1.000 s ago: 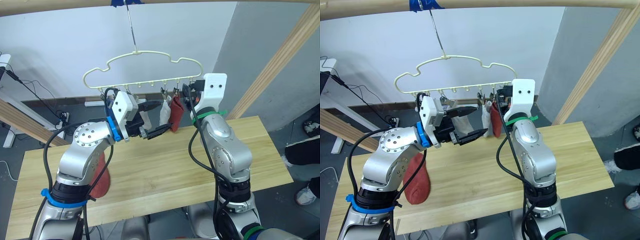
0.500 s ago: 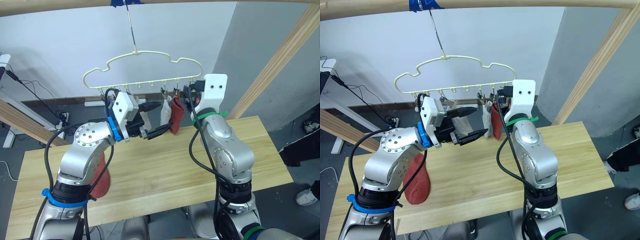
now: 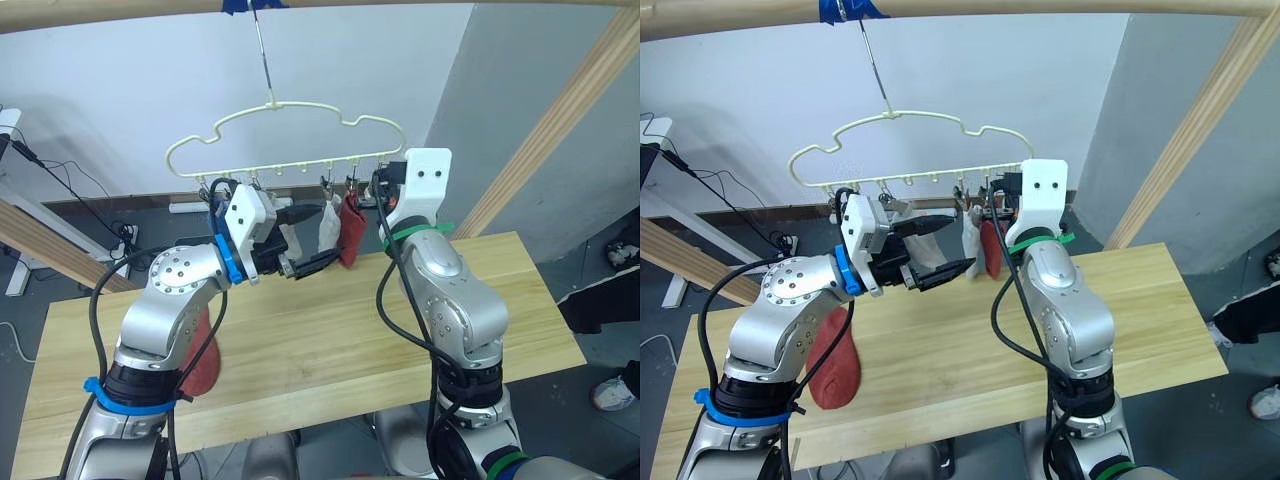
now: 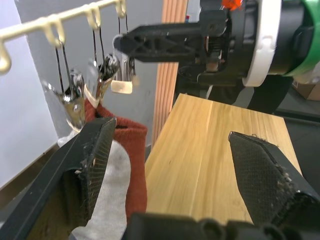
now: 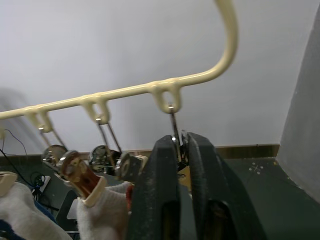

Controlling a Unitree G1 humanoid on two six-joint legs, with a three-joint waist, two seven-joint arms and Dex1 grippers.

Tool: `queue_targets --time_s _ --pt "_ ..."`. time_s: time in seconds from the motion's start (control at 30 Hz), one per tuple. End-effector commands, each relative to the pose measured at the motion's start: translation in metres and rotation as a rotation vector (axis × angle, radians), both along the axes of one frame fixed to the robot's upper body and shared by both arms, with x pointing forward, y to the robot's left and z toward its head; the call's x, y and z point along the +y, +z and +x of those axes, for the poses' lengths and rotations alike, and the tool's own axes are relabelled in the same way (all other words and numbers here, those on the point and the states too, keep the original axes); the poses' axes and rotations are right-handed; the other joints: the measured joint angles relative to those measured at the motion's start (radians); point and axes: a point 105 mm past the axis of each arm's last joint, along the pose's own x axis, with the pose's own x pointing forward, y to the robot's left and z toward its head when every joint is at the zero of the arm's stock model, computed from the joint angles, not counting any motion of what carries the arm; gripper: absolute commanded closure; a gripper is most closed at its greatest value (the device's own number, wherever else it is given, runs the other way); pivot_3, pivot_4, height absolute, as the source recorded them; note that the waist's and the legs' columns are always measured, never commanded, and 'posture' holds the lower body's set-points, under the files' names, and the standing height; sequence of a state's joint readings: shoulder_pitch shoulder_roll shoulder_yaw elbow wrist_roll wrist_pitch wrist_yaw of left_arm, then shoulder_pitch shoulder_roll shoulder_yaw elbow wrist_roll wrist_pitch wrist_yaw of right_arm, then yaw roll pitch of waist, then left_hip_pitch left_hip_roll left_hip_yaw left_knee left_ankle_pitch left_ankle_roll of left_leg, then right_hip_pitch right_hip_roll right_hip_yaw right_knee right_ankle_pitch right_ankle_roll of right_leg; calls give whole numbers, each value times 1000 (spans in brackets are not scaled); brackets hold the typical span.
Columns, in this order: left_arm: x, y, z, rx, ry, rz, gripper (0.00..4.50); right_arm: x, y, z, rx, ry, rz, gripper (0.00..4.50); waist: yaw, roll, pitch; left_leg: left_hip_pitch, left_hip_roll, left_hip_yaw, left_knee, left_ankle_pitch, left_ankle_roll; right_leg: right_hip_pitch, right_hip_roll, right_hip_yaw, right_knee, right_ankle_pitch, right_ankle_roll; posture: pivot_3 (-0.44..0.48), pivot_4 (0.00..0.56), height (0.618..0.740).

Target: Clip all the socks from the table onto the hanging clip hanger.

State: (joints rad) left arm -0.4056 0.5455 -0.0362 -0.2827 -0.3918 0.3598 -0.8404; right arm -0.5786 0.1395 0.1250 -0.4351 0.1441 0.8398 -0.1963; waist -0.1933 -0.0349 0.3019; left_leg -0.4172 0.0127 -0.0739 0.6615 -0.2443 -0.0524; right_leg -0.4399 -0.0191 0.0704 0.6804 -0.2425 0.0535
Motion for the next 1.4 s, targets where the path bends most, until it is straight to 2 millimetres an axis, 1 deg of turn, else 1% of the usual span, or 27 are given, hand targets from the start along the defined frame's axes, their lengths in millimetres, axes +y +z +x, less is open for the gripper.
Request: queue_targets --time_s 0.03,0.1,0.2,0.23,0.3,0.33,0.37,0.4,0.43,0.47,0.5,0.53,0.6,0.63,0.7,0.87,0.9,1.03,1.2,1.3,1.4 --pt "-2 5 -6 -37 -14 -12 512 10 17 -11 -58 39 71 4483 0 0 0 0 0 0 0 0 0 0 0 0 0 0 0 -231 250 740" --pt "1 2 -7 -26 11 -23 512 9 17 -11 -58 40 69 4483 0 0 0 0 0 0 0 0 0 0 0 0 0 0 0 -232 251 740" --pt "18 -14 -4 -23 152 -5 512 9 16 -11 -59 42 59 4483 -3 0 0 0 0 0 0 0 0 0 0 0 0 0 0 -233 252 740" --pt "28 -19 0 -24 238 -15 512 9 16 -10 -59 42 57 4483 -3 0 0 0 0 0 0 0 0 0 0 1 0 0 0 -228 255 740" --pt "51 -31 4 12 420 -79 158 9 16 -10 -59 45 55 4500 -2 0 0 1 1 0 0 0 0 0 0 1 0 0 0 -228 255 740" --pt "59 -36 4 24 482 -93 21 9 16 -10 -59 46 53 4500 -2 0 0 0 1 0 0 0 0 0 0 0 0 0 0 -228 255 740" --pt "68 -44 3 39 547 -97 21 10 16 -9 -58 47 53 4500 -1 0 0 0 1 -1 0 0 0 0 0 0 0 0 0 -228 255 740" --pt "85 -56 1 69 662 -118 21 10 16 -9 -58 50 51 4500 -1 0 0 0 1 -1 0 0 0 0 -1 0 0 0 0 -215 263 740" --pt "117 -73 0 104 853 -144 21 10 16 -8 -57 56 48 4500 -1 0 0 0 1 0 0 0 0 0 -1 0 0 0 0 -212 266 740" --pt "139 -85 -4 129 989 -158 21 11 16 -8 -57 60 46 4500 -1 0 0 1 1 0 0 0 0 0 -1 1 0 0 0 -212 266 740" --pt "151 -92 -7 141 1069 -166 21 11 16 -8 -56 62 44 4500 -1 0 0 1 1 0 0 0 0 0 -1 1 0 0 0 -212 266 740" --pt "156 -95 -8 143 1103 -169 21 11 16 -8 -56 63 43 4500 0 0 0 1 1 0 0 0 0 0 -1 0 0 0 0 -212 266 740" --pt "181 -116 -15 243 1229 -198 21 12 16 -7 -55 70 38 4500 7 0 0 0 1 -1 1 0 0 0 0 -1 1 0 0 -207 276 740" --pt "191 -125 -19 284 1281 -208 21 12 16 -7 -55 74 36 4500 10 0 0 0 0 -2 1 0 0 0 0 -2 1 0 0 -207 276 740" --pt "202 -137 -24 332 1349 -207 21 12 17 -7 -55 78 33 4500 10 0 0 0 0 -2 1 0 0 1 0 -1 0 0 0 -206 277 740" --pt "211 -165 -27 449 1400 -199 21 13 17 -7 -54 85 28 4500 10 0 0 0 0 -1 1 0 0 1 -1 -1 0 0 0 -205 278 740" --pt "211 -173 -26 485 1401 -187 21 14 17 -7 -54 92 27 4500 12 0 0 0 0 -1 1 0 0 1 0 -1 0 0 0 -207 280 740" --pt "208 -192 -21 599 1402 -201 21 15 18 -8 -56 101 22 4500 18 0 0 0 0 -1 1 0 0 1 0 -2 0 0 0 -207 280 740" --pt "202 -204 -20 689 1386 -212 21 15 18 -9 -57 101 21 4500 23 0 0 1 0 -1 1 0 0 1 0 -1 0 0 0 -222 277 740" --pt "200 -210 -25 724 1380 -184 21 16 18 -9 -59 102 19 4500 23 2 -1 2 0 -1 1 0 0 1 0 -1 0 0 0 -226 275 740" --pt "201 -213 -28 735 1381 -167 536 16 19 -9 -61 102 18 4500 23 2 -2 2 0 0 1 0 0 1 0 0 0 0 0 -226 274 740"
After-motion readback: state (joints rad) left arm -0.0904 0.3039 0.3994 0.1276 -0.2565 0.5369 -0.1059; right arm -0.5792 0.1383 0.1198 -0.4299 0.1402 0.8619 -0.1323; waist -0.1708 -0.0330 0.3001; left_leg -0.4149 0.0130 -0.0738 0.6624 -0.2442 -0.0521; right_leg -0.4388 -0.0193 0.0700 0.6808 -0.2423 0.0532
